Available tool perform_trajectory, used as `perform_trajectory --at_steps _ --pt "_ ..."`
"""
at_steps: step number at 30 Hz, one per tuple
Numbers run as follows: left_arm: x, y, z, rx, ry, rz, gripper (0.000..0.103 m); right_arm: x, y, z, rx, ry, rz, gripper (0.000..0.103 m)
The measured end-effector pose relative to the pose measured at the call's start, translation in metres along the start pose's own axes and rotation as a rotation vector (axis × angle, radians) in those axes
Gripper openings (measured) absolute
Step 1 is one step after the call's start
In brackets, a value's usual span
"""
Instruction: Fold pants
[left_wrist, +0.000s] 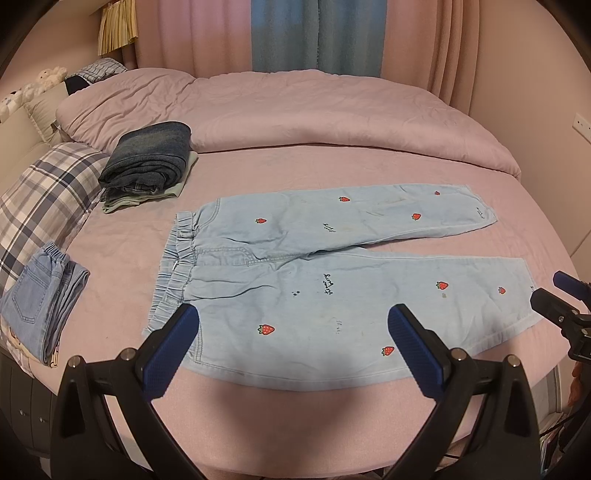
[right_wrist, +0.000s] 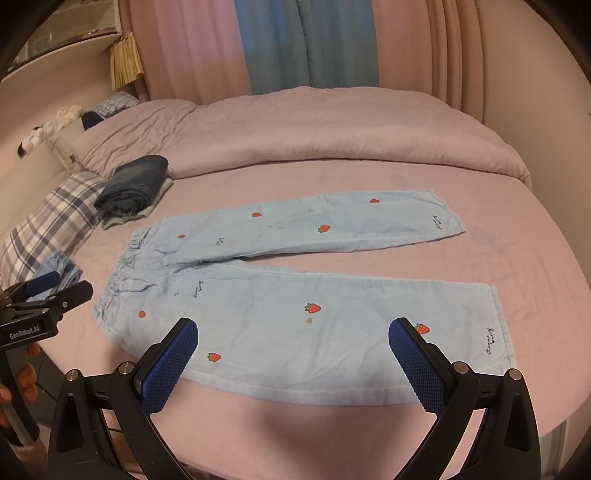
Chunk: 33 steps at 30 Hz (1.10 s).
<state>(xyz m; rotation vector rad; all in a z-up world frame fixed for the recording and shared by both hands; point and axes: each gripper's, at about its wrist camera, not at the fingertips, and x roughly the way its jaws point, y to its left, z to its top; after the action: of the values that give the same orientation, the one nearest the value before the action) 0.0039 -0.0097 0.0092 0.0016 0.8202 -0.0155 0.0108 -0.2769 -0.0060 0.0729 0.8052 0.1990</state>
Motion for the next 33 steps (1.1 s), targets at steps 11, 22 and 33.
perform_trajectory --at_steps 11,22,33 --pt "-0.0001 -0.0006 0.0003 0.0 -0.001 0.0 0.102 0.0001 0.0004 0.0 -0.004 0.0 -0.002 0.103" --pt "0.0005 -0.002 0.0004 0.0 0.011 0.001 0.102 -0.0004 0.0026 -0.0011 -0.014 -0.011 -0.009 0.103" --pt "0.0017 -0.0041 0.0007 0.002 0.025 0.003 0.102 -0.0018 0.0037 -0.0022 -0.019 -0.044 -0.008 0.103"
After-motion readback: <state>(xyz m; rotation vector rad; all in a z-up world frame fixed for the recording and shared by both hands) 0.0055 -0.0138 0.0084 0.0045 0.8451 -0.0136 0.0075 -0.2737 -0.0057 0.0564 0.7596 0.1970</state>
